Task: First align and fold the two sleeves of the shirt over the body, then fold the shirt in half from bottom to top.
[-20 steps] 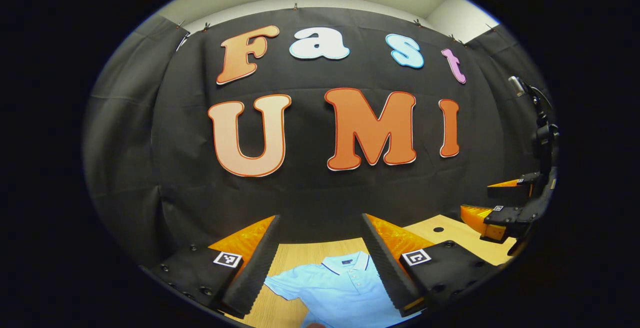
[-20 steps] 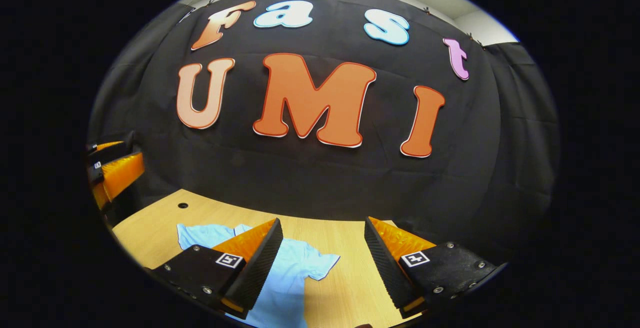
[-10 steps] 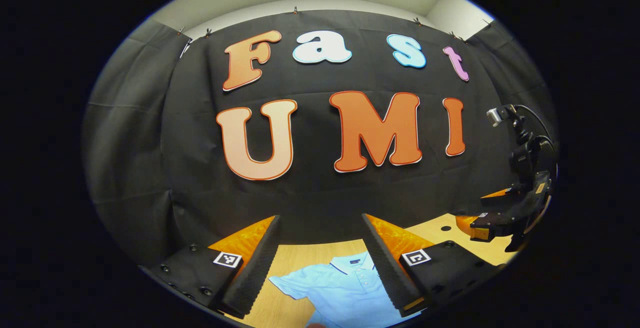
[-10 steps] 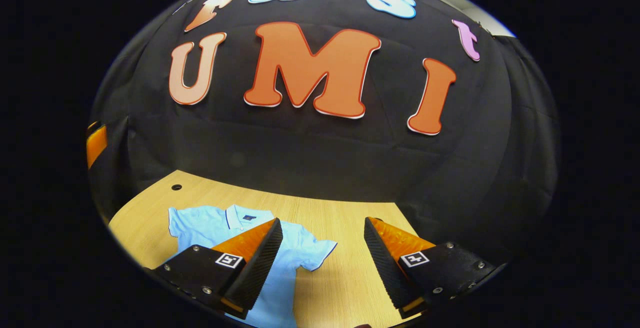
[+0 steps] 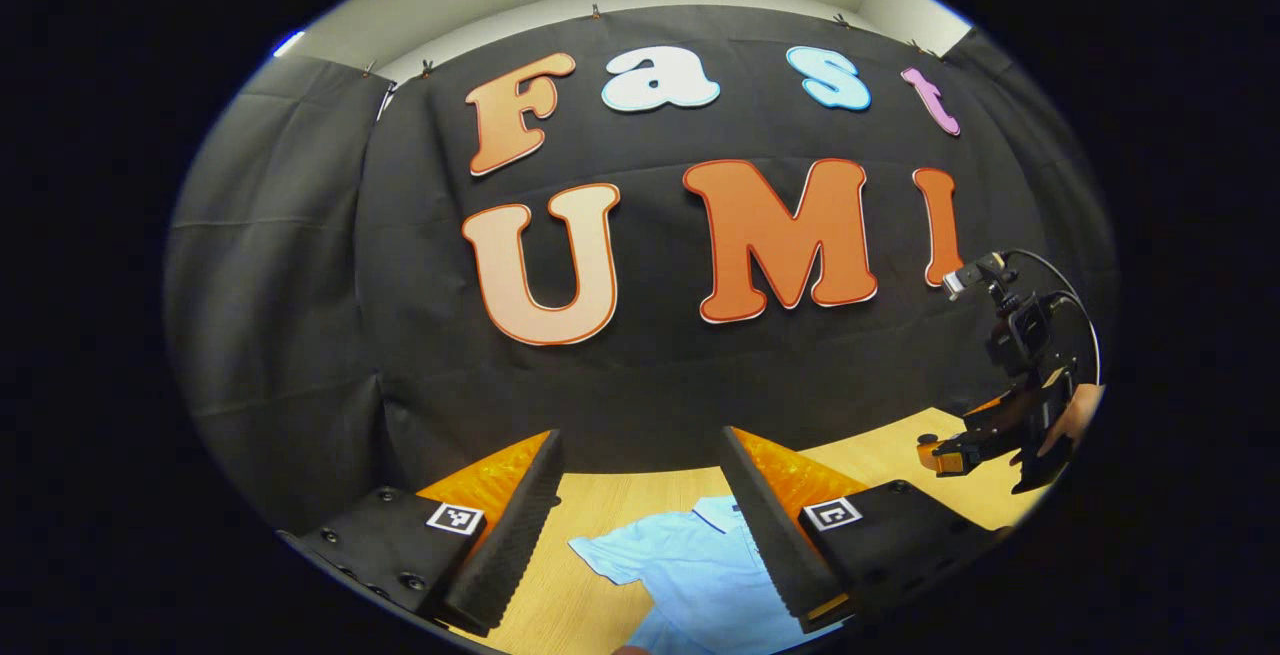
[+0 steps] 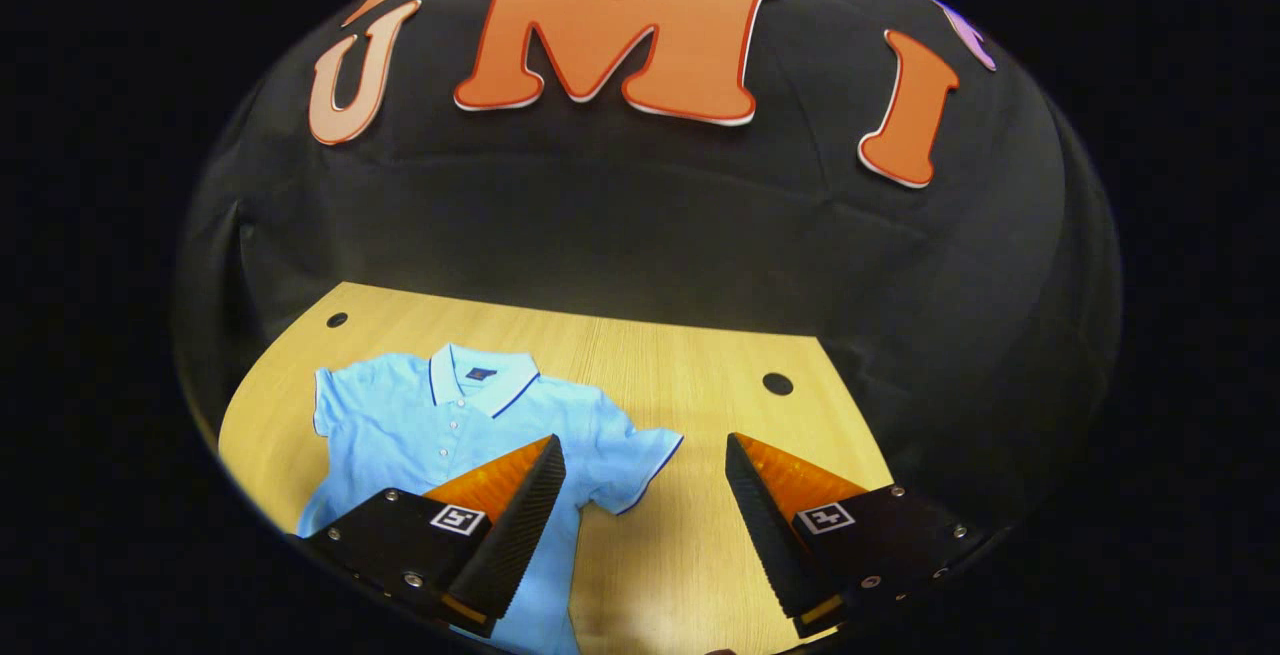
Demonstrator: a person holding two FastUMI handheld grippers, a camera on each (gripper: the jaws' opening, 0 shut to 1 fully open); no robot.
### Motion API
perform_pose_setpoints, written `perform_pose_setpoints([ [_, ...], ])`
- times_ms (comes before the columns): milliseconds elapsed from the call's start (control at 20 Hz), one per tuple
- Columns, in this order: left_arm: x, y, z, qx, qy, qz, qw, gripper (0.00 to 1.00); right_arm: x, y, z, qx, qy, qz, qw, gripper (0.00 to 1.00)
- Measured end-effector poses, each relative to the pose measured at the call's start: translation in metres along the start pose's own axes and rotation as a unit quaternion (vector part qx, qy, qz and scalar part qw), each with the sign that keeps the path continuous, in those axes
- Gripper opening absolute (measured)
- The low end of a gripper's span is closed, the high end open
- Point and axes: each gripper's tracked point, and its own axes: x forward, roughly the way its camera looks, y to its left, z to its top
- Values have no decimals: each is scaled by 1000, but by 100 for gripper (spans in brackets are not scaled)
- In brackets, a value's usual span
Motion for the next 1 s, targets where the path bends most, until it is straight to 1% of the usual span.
perform_pose_setpoints([
  [250,-3,7,-14,5,26,32,999,100,39,-2,-32,10,75,15,997,95],
  [450,-6,9,-16,13,37,51,998,100,72,-7,-56,26,125,13,992,94],
  [600,-10,9,-19,21,49,62,997,100,96,-4,-76,40,163,15,986,90],
  [700,-12,9,-22,23,58,69,996,100,109,-2,-90,38,191,17,981,88],
  [850,-20,10,-28,33,66,82,994,100,127,-1,-106,41,219,15,975,86],
  [1000,-22,9,-26,43,70,89,993,100,139,6,-118,44,238,19,970,81],
])
